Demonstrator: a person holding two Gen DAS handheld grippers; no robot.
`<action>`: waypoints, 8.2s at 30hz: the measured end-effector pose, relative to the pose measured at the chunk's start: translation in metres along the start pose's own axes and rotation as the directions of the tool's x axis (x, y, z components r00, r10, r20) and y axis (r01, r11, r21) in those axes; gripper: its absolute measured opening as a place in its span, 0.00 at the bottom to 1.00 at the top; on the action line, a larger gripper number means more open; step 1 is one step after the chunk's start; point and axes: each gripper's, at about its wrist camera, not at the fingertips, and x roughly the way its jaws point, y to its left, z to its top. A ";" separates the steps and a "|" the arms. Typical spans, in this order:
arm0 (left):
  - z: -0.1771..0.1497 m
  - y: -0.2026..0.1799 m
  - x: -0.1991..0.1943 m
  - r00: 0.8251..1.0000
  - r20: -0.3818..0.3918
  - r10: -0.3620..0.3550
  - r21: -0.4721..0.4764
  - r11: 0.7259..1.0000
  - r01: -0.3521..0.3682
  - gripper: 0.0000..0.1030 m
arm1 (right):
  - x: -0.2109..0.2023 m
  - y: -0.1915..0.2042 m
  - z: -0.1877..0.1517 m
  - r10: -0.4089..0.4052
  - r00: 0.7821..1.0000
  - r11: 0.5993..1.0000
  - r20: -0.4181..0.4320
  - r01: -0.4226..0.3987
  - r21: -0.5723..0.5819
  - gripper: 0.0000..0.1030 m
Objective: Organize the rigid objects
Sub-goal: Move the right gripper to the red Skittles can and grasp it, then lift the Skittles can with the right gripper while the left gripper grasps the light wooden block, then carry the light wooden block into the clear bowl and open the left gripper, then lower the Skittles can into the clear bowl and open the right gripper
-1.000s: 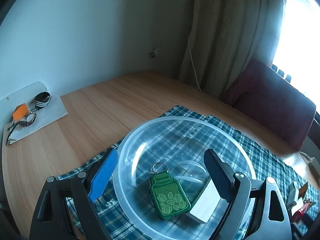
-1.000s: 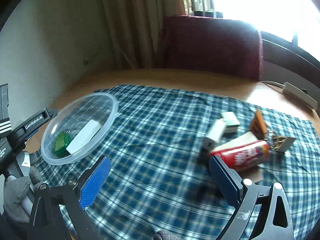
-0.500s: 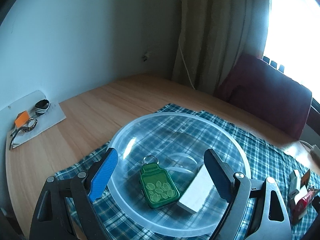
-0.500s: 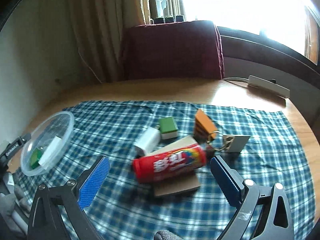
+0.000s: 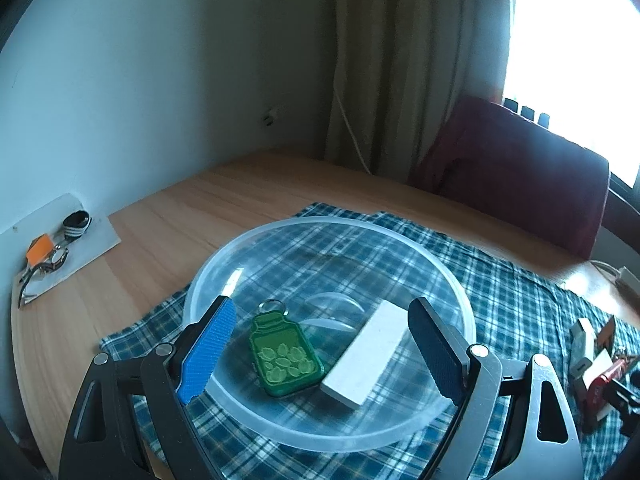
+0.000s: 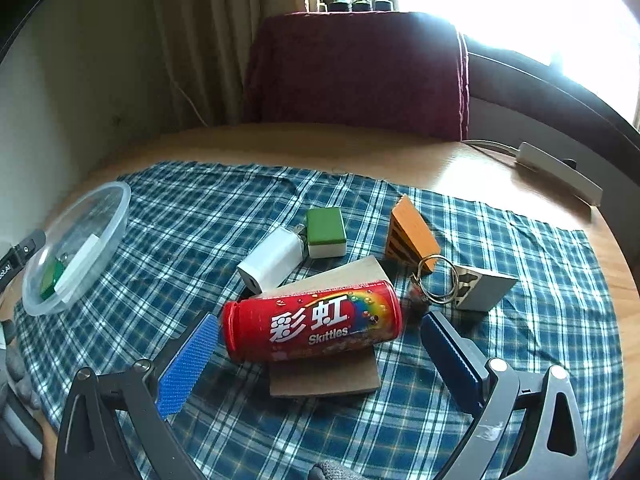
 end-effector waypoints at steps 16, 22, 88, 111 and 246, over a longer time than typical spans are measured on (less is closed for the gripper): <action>-0.006 -0.016 -0.001 1.000 -0.019 -0.021 0.049 0.999 0.022 0.86 | 0.015 0.000 0.001 0.026 0.999 1.000 -0.028 -0.027 -0.012 0.93; -0.009 -0.025 -0.004 0.999 -0.022 -0.030 0.072 0.997 0.031 0.86 | 0.004 -0.008 0.000 0.022 1.000 0.999 0.000 -0.022 0.024 0.93; -0.089 -0.267 -0.011 0.812 -0.482 -0.329 0.204 0.859 0.469 0.86 | -0.062 -0.138 -0.040 -0.145 0.989 0.941 0.015 0.133 0.311 0.93; -0.098 -0.289 -0.010 0.846 -0.436 -0.306 0.307 0.834 0.459 0.71 | -0.061 -0.133 -0.043 -0.146 0.989 0.945 0.009 0.136 0.297 0.93; 0.022 0.065 0.023 0.998 -0.041 0.055 -0.182 0.981 -0.062 0.86 | 0.019 0.206 0.033 0.267 0.964 0.925 -0.014 -0.260 -0.279 0.94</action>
